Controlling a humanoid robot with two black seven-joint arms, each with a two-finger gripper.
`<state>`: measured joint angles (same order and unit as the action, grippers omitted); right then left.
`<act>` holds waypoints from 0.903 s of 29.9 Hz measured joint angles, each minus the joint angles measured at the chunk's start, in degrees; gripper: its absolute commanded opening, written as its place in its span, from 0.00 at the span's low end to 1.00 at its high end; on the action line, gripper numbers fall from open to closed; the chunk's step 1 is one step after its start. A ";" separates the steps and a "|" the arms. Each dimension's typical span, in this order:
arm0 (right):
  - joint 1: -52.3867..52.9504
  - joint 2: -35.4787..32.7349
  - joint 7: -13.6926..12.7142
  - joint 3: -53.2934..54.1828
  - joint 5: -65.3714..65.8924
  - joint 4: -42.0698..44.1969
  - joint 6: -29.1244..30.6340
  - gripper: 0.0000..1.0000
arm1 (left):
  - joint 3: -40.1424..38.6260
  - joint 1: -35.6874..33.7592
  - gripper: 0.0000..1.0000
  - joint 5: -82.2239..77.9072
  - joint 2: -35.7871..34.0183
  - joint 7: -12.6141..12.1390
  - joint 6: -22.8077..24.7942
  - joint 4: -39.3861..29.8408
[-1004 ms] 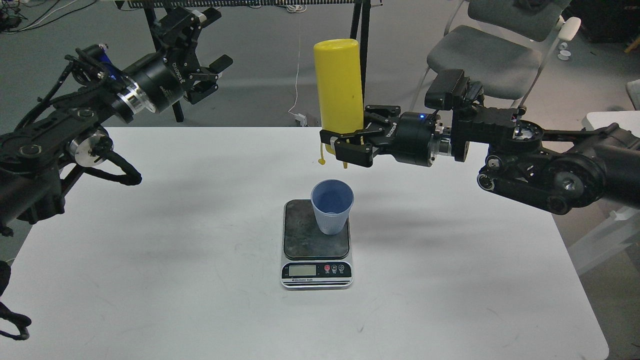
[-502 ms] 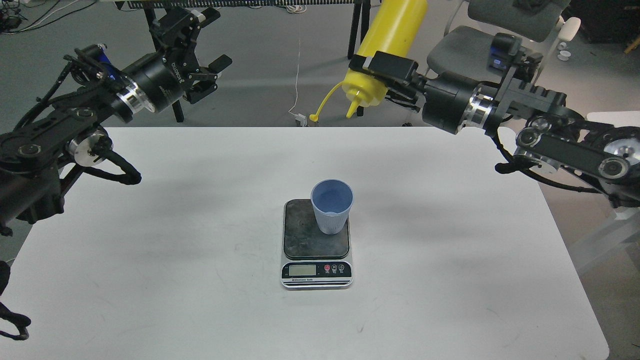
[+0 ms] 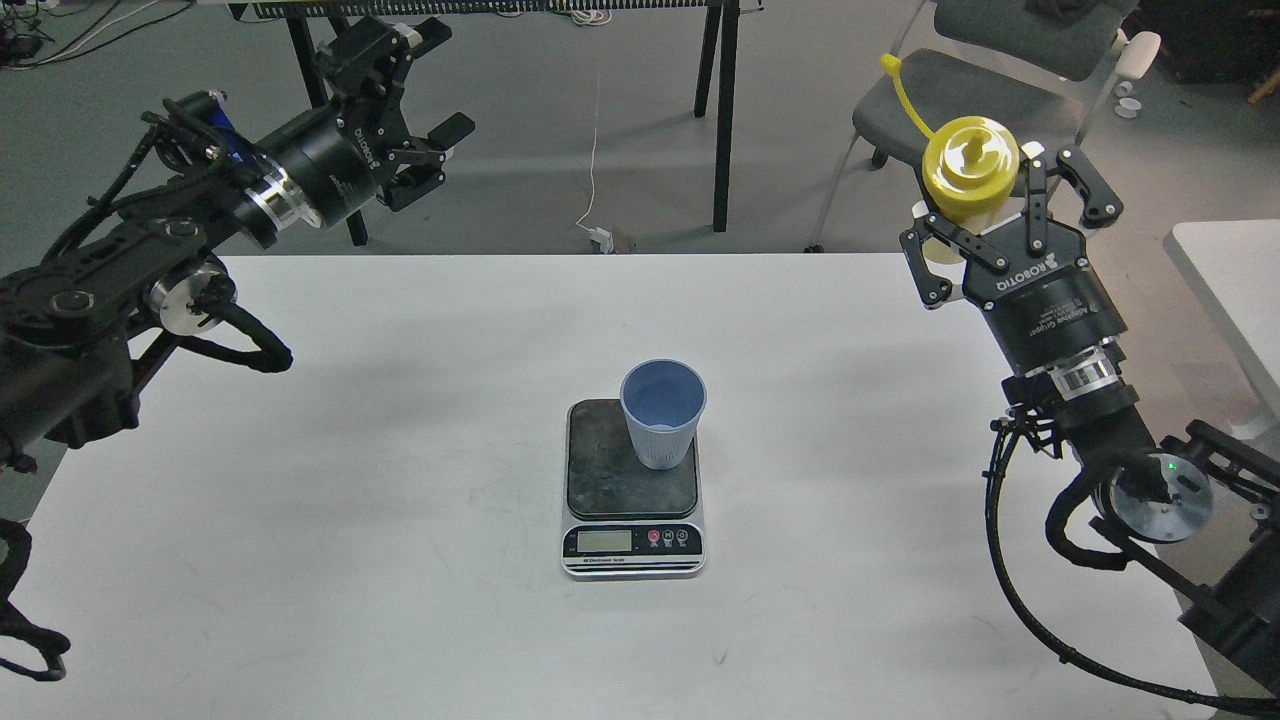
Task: Pour seasoning into cup on scale with both arms
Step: 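Turn the bottle upright and lower it toward the table, then set the yellow bottle down on the table and open the right gripper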
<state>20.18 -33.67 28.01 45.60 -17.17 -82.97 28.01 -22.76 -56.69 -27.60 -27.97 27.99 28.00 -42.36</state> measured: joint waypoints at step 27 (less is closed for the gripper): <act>-15.18 15.12 -0.01 14.49 -4.70 16.52 -0.01 0.49 | 1.95 0.74 0.99 -0.88 -0.06 0.00 0.00 0.54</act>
<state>4.99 -18.55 28.00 60.09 -21.86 -66.45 28.00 -20.81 -55.95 -28.48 -28.03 27.99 28.00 -41.82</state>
